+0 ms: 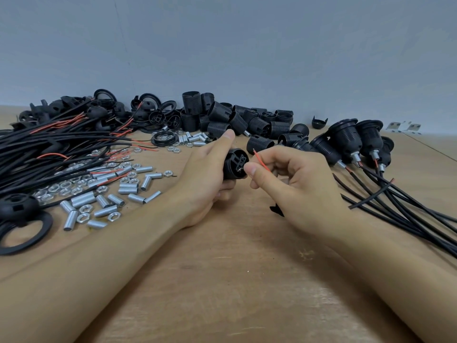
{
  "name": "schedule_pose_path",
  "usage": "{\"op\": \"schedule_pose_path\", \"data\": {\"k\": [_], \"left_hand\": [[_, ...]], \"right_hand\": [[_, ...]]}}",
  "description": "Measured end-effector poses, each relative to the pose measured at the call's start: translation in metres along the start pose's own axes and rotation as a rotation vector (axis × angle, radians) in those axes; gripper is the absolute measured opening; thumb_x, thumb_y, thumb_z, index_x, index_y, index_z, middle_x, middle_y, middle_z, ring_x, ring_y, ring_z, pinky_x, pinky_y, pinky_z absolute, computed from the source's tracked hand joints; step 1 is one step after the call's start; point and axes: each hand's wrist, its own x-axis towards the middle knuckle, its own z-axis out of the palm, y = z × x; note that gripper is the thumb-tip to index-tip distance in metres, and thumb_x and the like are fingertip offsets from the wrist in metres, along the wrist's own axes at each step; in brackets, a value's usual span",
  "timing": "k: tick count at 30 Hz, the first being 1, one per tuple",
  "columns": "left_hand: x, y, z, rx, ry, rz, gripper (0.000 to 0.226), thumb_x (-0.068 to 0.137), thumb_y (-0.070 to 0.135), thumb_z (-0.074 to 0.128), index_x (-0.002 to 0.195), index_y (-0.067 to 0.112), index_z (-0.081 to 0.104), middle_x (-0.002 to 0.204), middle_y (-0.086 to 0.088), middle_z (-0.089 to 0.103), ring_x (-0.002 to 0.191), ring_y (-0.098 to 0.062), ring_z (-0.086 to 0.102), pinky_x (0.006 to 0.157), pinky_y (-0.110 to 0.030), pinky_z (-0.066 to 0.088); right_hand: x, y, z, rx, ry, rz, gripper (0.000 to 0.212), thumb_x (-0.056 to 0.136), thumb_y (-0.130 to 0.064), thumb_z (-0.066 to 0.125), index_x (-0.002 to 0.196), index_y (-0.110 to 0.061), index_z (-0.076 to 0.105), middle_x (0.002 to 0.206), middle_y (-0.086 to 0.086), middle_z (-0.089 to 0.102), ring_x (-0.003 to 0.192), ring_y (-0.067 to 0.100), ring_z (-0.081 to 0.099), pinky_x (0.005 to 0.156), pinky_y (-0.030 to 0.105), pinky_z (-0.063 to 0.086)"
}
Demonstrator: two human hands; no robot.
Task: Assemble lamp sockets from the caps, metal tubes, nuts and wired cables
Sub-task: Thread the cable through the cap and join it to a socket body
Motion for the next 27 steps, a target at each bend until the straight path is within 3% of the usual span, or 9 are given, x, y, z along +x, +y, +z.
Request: {"op": "schedule_pose_path", "data": {"k": [4, 10, 12, 14, 18, 23, 27], "left_hand": [[0.001, 0.0, 0.0, -0.002, -0.002, -0.003, 0.039, 0.102, 0.044, 0.046, 0.074, 0.017, 0.048, 0.053, 0.003, 0.04, 0.036, -0.007, 0.025, 0.036, -0.014, 0.021], [0.0, -0.001, 0.0, -0.002, -0.009, 0.001, 0.049, 0.103, 0.044, 0.045, 0.06, 0.023, 0.053, 0.054, 0.003, 0.036, 0.038, -0.007, 0.024, 0.037, -0.014, 0.02], [0.0, -0.001, 0.0, 0.016, -0.011, 0.008, 0.045, 0.104, 0.044, 0.044, 0.066, 0.02, 0.048, 0.054, 0.003, 0.037, 0.038, -0.007, 0.025, 0.037, -0.015, 0.021], [-0.001, -0.002, 0.002, 0.031, 0.004, 0.02, 0.043, 0.104, 0.044, 0.042, 0.071, 0.017, 0.046, 0.055, 0.002, 0.038, 0.038, -0.008, 0.027, 0.036, -0.016, 0.022], [-0.001, -0.006, 0.004, 0.097, 0.144, 0.087, 0.04, 0.104, 0.044, 0.042, 0.081, 0.012, 0.048, 0.058, 0.0, 0.043, 0.041, -0.01, 0.034, 0.037, -0.02, 0.027], [-0.001, 0.0, 0.006, 0.109, 0.133, 0.228, 0.04, 0.105, 0.039, 0.042, 0.089, 0.004, 0.052, 0.055, 0.001, 0.041, 0.04, -0.01, 0.033, 0.038, -0.02, 0.027], [-0.002, -0.003, 0.007, 0.132, 0.174, 0.231, 0.047, 0.105, 0.037, 0.044, 0.091, -0.007, 0.049, 0.057, -0.002, 0.039, 0.04, -0.01, 0.033, 0.039, -0.02, 0.027]], "right_hand": [[0.0, 0.0, 0.0, 0.039, 0.044, 0.008, 0.011, 0.091, -0.011, 0.069, 0.081, -0.018, 0.068, 0.065, -0.001, 0.066, 0.052, 0.006, 0.052, 0.047, 0.01, 0.039], [-0.001, 0.004, 0.003, -0.02, 0.027, -0.017, 0.015, 0.09, -0.013, 0.07, 0.082, -0.026, 0.066, 0.069, -0.003, 0.067, 0.062, 0.015, 0.058, 0.055, 0.018, 0.046], [-0.001, 0.006, 0.003, -0.026, 0.024, -0.039, 0.014, 0.089, -0.012, 0.07, 0.083, -0.024, 0.067, 0.068, -0.006, 0.064, 0.06, 0.011, 0.056, 0.054, 0.019, 0.046], [-0.002, 0.007, 0.004, -0.069, 0.028, -0.069, 0.011, 0.089, -0.011, 0.071, 0.083, -0.02, 0.068, 0.066, -0.011, 0.06, 0.056, 0.006, 0.052, 0.052, 0.012, 0.04], [-0.006, 0.008, 0.011, -0.107, 0.037, -0.098, 0.008, 0.089, -0.008, 0.07, 0.081, -0.01, 0.069, 0.065, -0.01, 0.058, 0.06, 0.014, 0.054, 0.052, 0.018, 0.042], [-0.005, 0.007, 0.009, 0.046, 0.068, -0.046, 0.012, 0.09, -0.008, 0.068, 0.084, -0.019, 0.067, 0.068, -0.01, 0.059, 0.055, 0.006, 0.05, 0.05, 0.014, 0.041], [-0.003, 0.009, 0.006, -0.051, 0.056, -0.107, 0.006, 0.09, -0.01, 0.069, 0.085, -0.013, 0.069, 0.07, -0.005, 0.062, 0.056, 0.012, 0.052, 0.051, 0.016, 0.04]]}}
